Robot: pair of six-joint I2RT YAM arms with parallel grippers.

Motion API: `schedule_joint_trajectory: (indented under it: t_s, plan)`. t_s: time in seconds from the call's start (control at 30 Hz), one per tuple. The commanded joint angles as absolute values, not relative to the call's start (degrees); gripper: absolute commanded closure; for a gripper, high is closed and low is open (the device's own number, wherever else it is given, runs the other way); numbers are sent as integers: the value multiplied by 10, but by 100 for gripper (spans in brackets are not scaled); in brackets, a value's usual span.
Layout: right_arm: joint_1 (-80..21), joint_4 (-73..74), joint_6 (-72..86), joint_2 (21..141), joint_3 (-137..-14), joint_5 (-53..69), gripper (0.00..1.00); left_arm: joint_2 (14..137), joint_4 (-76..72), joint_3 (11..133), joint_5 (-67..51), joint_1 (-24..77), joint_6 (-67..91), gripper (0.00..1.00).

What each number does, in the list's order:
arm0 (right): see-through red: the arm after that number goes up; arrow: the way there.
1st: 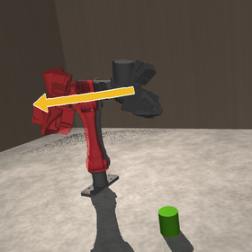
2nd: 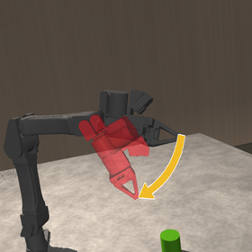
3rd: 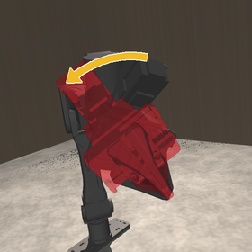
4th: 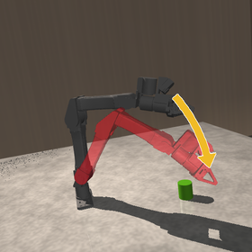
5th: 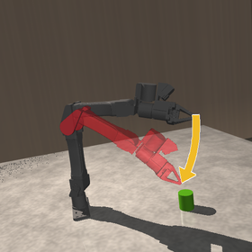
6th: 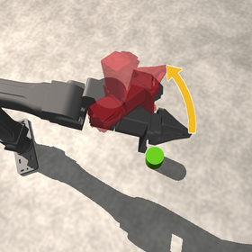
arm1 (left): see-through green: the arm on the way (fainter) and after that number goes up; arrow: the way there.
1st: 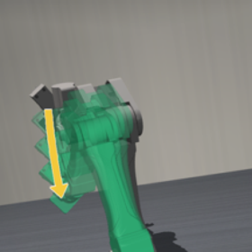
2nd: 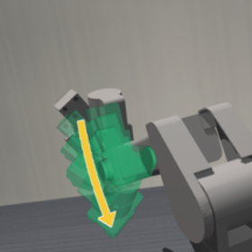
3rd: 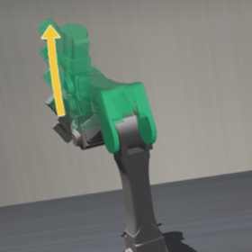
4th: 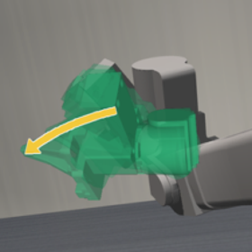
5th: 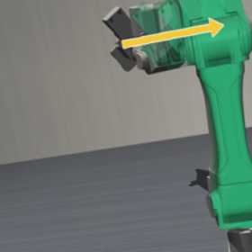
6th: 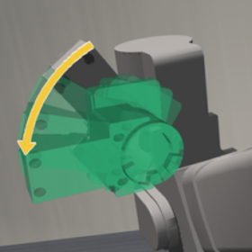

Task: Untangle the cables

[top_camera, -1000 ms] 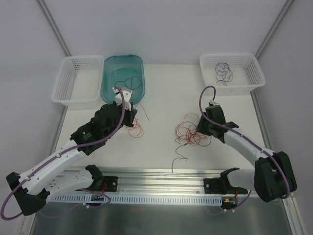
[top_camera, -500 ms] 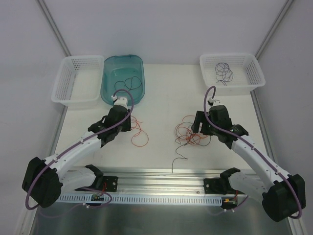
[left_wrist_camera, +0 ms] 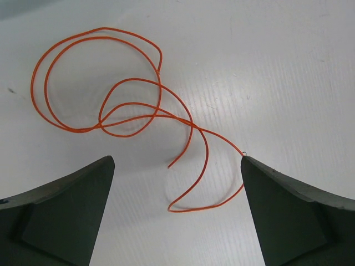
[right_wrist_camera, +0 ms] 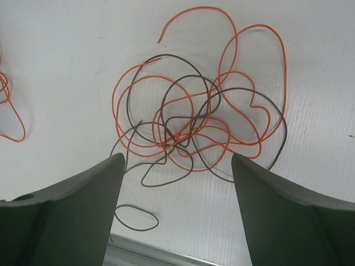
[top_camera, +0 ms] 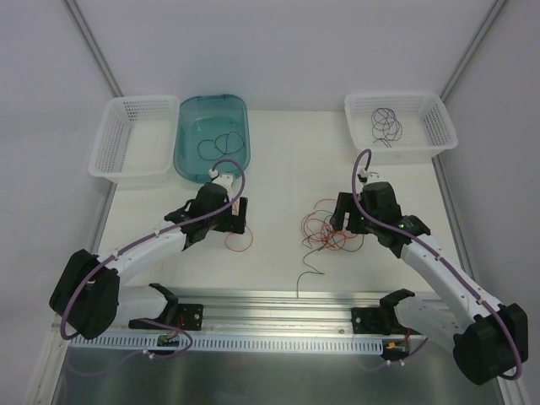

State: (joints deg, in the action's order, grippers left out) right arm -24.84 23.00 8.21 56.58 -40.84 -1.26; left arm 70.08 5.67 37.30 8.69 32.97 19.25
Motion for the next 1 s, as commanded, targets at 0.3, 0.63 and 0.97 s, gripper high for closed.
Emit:
schedule_joint_trajectory:
  t_s: [0.3,0.63,0.97]
  plan:
    - [-250,207,69,555,-392,43,18,746,43,426,32,350,-54,1]
    - [-250,216,61,536,-386,37,18,887,69,503,21,332,-40,1]
    - [-250,216,59,537,-389,41,18,947,140,545,7,330,-1,26]
